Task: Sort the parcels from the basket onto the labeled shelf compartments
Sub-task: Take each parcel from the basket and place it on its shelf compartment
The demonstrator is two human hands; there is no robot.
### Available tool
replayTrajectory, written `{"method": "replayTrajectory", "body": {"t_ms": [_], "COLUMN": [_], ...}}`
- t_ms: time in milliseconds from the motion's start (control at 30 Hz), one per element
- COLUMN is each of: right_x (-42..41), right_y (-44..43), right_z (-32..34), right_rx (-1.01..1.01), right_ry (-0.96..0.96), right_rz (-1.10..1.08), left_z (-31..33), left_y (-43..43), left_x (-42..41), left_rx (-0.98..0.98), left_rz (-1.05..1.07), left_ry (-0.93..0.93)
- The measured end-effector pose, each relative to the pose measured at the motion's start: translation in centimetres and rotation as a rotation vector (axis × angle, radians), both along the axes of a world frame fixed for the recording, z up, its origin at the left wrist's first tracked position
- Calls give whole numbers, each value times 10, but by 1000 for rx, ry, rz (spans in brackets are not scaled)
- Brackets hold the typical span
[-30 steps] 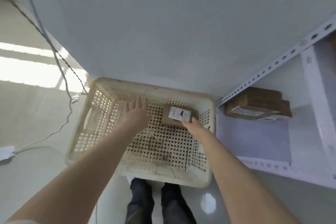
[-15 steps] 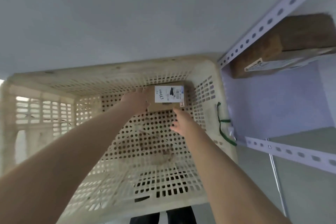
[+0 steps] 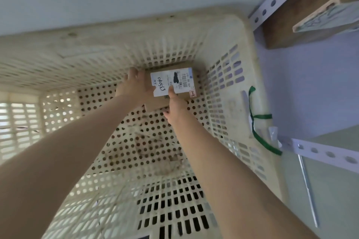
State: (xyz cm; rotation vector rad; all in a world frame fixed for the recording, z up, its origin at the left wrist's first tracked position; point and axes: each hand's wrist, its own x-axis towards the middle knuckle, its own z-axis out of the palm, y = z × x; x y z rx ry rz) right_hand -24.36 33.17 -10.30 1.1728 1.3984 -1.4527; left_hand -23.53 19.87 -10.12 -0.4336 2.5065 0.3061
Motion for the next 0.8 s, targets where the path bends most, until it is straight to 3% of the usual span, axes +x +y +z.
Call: {"method": "replayTrajectory", "body": {"t_ms": [167, 333, 400, 600, 700, 800], "right_x": [10, 18, 19, 17, 16, 17], "right_y": [6, 28, 38, 46, 48, 51], "right_z": [0, 1, 4, 0, 0, -3], "right_rx": [65, 99, 137, 114, 99, 85], "right_ry": [58, 179, 231, 302, 311, 270], "right_rz": [-40, 134, 298, 725, 748, 753], "left_z": [9, -5, -8, -22, -31, -38], "left_y": [7, 8, 11, 27, 37, 49], "left_x": [8, 25, 31, 60, 71, 77], "left_rx": [50, 182, 265, 821, 906, 868], "left_rz": [96, 181, 305, 834, 903, 992], "left_ry": [-82, -153, -125, -132, -85, -29]}}
